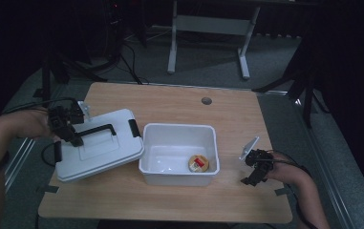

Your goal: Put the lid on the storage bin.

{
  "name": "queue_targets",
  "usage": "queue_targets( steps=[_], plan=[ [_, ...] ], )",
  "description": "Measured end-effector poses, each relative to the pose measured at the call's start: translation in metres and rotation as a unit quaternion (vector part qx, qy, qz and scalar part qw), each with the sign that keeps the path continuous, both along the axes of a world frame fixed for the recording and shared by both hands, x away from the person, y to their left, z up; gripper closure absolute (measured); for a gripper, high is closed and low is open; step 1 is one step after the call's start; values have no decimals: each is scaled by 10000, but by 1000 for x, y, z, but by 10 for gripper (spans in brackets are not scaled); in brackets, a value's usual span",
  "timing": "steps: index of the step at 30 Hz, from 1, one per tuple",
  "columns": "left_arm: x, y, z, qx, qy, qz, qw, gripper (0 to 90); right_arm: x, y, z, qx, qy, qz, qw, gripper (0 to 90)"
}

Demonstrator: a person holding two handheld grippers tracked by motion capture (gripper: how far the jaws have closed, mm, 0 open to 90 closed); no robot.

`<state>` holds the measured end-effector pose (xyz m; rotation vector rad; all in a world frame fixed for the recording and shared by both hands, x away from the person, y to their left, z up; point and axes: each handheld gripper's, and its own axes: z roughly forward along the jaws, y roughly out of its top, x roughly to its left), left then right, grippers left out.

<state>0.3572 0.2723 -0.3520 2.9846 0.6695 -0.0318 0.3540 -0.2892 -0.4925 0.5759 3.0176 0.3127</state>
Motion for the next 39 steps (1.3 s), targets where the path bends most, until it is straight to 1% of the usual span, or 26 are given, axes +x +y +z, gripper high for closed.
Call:
queue_targets(
  steps=[1,3,4,7,8,9,11,13,19,20,21,25,26,33,34,39],
  plan=[
    [1,-3,0,-54,16,2,10000,835,0,0,0,11,4,1,10000,161],
    [3,-9,1,-80,-17,-92,9999,835,-1,0,-1,11,28,-17,10000,161],
    [4,-12,2,-121,13,-108,9999,835,-1,-1,-1,5,30,-11,10000,161],
    [8,-23,3,-128,8,-257,9996,835,-1,-1,-1,14,36,-24,10000,161],
    [8,-23,3,-128,8,-257,9996,835,-1,-1,-1,14,36,-24,10000,161],
    [10,-31,5,-96,3,-355,9993,835,-1,-1,-1,27,41,-31,10000,161],
    [12,-39,5,-77,-29,-427,9991,835,-1,0,-1,41,32,-14,10000,161],
    [14,-46,6,-70,-9,-532,9986,835,-1,0,-1,25,45,-20,10000,161],
    [19,-68,10,-102,-33,-757,9971,835,-1,0,0,39,34,-23,10000,161],
    [19,-68,10,-102,-33,-757,9971,835,-1,0,0,39,34,-23,10000,161],
    [20,-76,11,-83,-58,-856,9963,835,-1,0,0,42,28,-23,10000,161],
    [23,-89,13,-141,-51,-968,9952,835,-2,1,-1,64,19,-4,10000,161],
    [24,-94,14,-135,-64,-1034,9945,835,-2,1,-1,77,25,2,10000,161],
    [27,-120,17,-173,-52,-1290,9915,835,-2,1,-3,71,26,42,10000,161],
    [28,-123,18,-163,-70,-1355,9906,835,-2,1,-4,75,41,41,10000,160],
    [31,-142,17,-233,-79,-1520,9881,834,-3,0,-3,58,27,36,10000,161]
  ],
)
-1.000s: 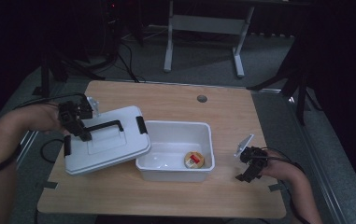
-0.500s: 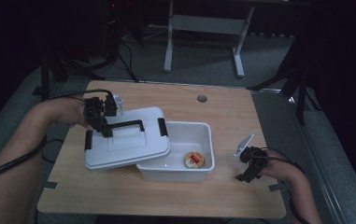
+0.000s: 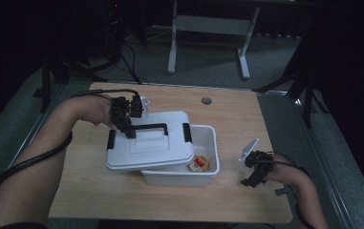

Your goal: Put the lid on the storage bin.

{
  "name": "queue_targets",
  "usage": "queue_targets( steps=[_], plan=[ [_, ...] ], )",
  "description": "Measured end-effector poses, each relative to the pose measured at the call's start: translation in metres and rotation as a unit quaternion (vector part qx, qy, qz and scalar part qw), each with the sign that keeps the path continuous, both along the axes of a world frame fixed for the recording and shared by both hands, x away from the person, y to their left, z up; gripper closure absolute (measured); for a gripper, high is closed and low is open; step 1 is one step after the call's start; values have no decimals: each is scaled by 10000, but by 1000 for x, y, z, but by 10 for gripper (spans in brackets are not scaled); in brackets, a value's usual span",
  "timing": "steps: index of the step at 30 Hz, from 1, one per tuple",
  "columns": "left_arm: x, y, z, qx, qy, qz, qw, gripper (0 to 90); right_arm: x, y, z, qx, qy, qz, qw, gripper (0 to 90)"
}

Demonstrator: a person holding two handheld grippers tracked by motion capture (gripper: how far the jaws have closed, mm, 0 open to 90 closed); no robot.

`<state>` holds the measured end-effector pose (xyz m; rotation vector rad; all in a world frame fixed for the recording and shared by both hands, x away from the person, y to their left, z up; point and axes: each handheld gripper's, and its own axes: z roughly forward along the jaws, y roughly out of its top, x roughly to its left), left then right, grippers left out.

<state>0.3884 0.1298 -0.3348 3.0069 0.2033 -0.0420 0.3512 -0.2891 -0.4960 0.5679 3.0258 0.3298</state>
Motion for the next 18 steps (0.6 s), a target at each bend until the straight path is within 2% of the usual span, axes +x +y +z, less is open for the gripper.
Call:
queue_targets(
  steps=[2,16,18],
  plan=[
    [0,-9,-2,41,2,-135,9999,835,-1,-1,0,21,6,-5,10000,161],
    [10,-61,-3,30,-100,-556,9984,834,-3,-8,2,60,-15,-63,10000,161],
    [11,-67,-5,11,-46,-607,9981,834,-4,-9,1,78,3,-66,9999,161]
  ],
)
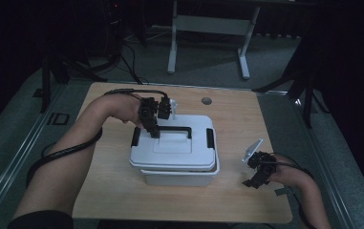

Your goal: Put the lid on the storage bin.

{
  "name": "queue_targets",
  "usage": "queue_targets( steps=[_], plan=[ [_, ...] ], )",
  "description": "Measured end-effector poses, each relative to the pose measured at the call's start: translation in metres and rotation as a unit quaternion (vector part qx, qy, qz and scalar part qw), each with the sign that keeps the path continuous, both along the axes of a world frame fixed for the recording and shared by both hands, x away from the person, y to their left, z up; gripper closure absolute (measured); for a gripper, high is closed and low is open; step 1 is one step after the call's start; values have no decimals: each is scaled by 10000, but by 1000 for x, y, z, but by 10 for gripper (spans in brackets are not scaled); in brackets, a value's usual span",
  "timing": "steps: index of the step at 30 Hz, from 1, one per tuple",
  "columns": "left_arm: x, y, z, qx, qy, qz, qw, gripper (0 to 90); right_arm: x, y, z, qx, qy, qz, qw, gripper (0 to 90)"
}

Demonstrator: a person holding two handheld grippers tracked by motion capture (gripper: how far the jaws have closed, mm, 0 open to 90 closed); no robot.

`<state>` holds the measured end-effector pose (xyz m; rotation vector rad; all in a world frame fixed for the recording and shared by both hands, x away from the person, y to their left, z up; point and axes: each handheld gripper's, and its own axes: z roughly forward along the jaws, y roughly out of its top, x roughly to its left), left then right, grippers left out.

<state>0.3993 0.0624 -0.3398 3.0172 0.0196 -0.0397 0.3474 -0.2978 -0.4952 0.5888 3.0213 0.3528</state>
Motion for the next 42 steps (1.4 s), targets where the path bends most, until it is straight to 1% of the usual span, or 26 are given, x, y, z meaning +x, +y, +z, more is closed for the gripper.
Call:
queue_targets(
  steps=[2,3,4,5,6,7,8,9,10,11,17,20,22,23,25,27,33,36,37,38,39,40,41,42],
  plan=[
    [1,-5,-2,-30,17,-14,10000,834,0,0,-2,-18,25,12,10000,161],
    [1,-7,-3,-34,62,-2,10000,834,0,0,-2,-28,26,13,10000,161],
    [1,-9,-4,-22,33,-23,10000,834,0,-1,-3,-39,35,1,10000,161],
    [2,-10,-6,-8,57,-28,10000,834,0,-1,-3,-50,37,-5,10000,161],
    [1,-11,-8,3,74,6,10000,834,0,-1,-3,-54,33,-2,10000,161],
    [3,-12,-10,12,38,18,10000,834,0,-1,-3,-49,30,-6,10000,161],
    [3,-12,-13,41,84,48,9999,834,0,-1,-3,-37,28,-8,10000,161],
    [3,-13,-15,46,81,30,10000,834,0,0,-3,-28,24,14,10000,161],
    [3,-14,-17,36,125,61,9999,834,1,0,-3,-29,35,27,10000,161],
    [2,-15,-18,36,90,-6,10000,834,1,0,-3,-42,40,22,10000,161],
    [3,-16,-27,35,134,63,9999,834,2,5,-5,-28,41,89,9999,161],
    [2,-17,-28,46,143,69,9999,834,2,7,-5,-2,34,112,9999,161],
    [1,-19,-29,94,125,57,9999,834,3,9,-6,-20,51,117,9999,161],
    [2,-20,-30,121,151,78,9998,834,3,10,-6,-21,36,122,9999,161],
    [3,-22,-31,154,152,28,9998,834,3,11,-6,-8,42,124,9999,161],
    [3,-23,-31,193,197,76,9996,833,3,11,-6,-3,47,142,9999,161],
    [6,-21,-31,119,247,101,9996,833,3,12,-8,0,63,126,9999,162],
    [5,-21,-31,118,215,73,9997,828,3,11,-8,-3,62,120,9999,162],
    [6,-20,-30,74,160,100,9998,810,3,11,-8,3,59,130,9999,162],
    [7,-18,-29,45,134,161,9998,733,3,11,-8,15,55,132,9999,162],
    [7,-17,-29,43,19,194,9998,660,3,10,-8,22,50,129,9999,162],
    [7,-15,-27,-3,-71,245,9997,616,2,10,-7,21,54,114,9999,162],
    [9,-13,-27,-58,-82,338,9994,530,2,10,-7,17,52,101,9999,162],
    [9,-13,-27,-58,-82,338,9994,453,2,10,-7,17,52,101,9999,162]
  ],
)
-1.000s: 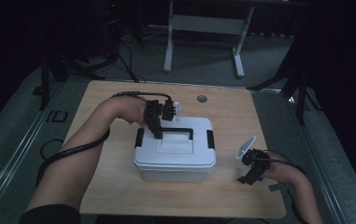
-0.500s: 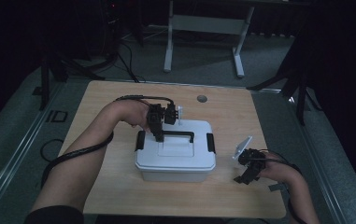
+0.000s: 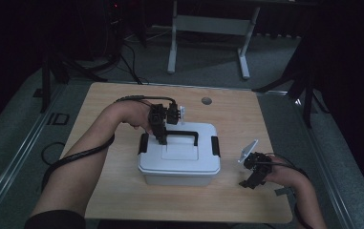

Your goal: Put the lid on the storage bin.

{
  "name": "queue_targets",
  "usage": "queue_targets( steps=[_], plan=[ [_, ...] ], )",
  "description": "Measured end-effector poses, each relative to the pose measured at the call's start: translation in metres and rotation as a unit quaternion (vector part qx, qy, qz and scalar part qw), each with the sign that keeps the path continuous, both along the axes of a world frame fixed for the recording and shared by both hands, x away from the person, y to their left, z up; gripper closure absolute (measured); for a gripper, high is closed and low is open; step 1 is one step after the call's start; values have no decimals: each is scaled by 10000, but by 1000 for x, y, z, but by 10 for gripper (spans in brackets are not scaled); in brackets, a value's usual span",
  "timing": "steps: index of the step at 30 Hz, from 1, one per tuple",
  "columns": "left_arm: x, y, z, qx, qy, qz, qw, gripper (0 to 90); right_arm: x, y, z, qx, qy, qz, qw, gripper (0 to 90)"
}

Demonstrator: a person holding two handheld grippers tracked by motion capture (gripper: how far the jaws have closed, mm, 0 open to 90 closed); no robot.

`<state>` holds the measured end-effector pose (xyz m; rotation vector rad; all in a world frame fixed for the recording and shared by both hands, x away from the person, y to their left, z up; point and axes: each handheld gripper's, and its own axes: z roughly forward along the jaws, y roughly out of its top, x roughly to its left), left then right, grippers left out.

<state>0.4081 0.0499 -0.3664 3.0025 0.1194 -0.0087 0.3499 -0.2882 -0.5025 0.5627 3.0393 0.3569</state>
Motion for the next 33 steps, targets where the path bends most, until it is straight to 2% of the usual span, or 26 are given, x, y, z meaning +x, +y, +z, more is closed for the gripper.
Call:
queue_targets(
  steps=[1,2,6,8,10,11,17,18,21,24,26,30,33],
  plan=[
    [1,5,2,-147,-75,183,9997,453,0,0,0,-2,-11,5,10000,162],
    [2,7,2,-193,-98,272,9994,303,0,-1,0,10,-14,6,10000,162],
    [3,16,5,-438,-209,408,9980,131,0,1,1,7,-17,-6,10000,162],
    [2,19,5,-576,-259,418,9971,115,0,2,2,19,-27,-5,10000,162],
    [0,24,6,-700,-319,430,9961,46,1,2,2,43,-36,-11,10000,162],
    [-1,29,6,-866,-353,453,9946,32,1,2,2,38,-40,-17,10000,162],
    [-5,45,2,-973,-435,501,9930,24,1,2,1,24,-30,-21,10000,161],
    [-6,50,1,-1034,-371,550,9924,24,1,3,1,16,-39,-31,10000,161],
    [-8,60,0,-1069,-460,579,9915,24,2,3,2,40,-49,-54,10000,161],
    [-11,74,-1,-1227,-510,669,9889,24,2,3,2,49,-57,-63,10000,162],
    [-13,81,-2,-1252,-566,703,9880,24,2,3,3,40,-64,-72,9999,161],
    [-16,90,-5,-1226,-595,747,9878,24,2,3,3,48,-75,-72,9999,162],
    [-21,103,-9,-1306,-607,783,9865,24,3,4,5,48,-106,-63,9999,162]
  ],
)
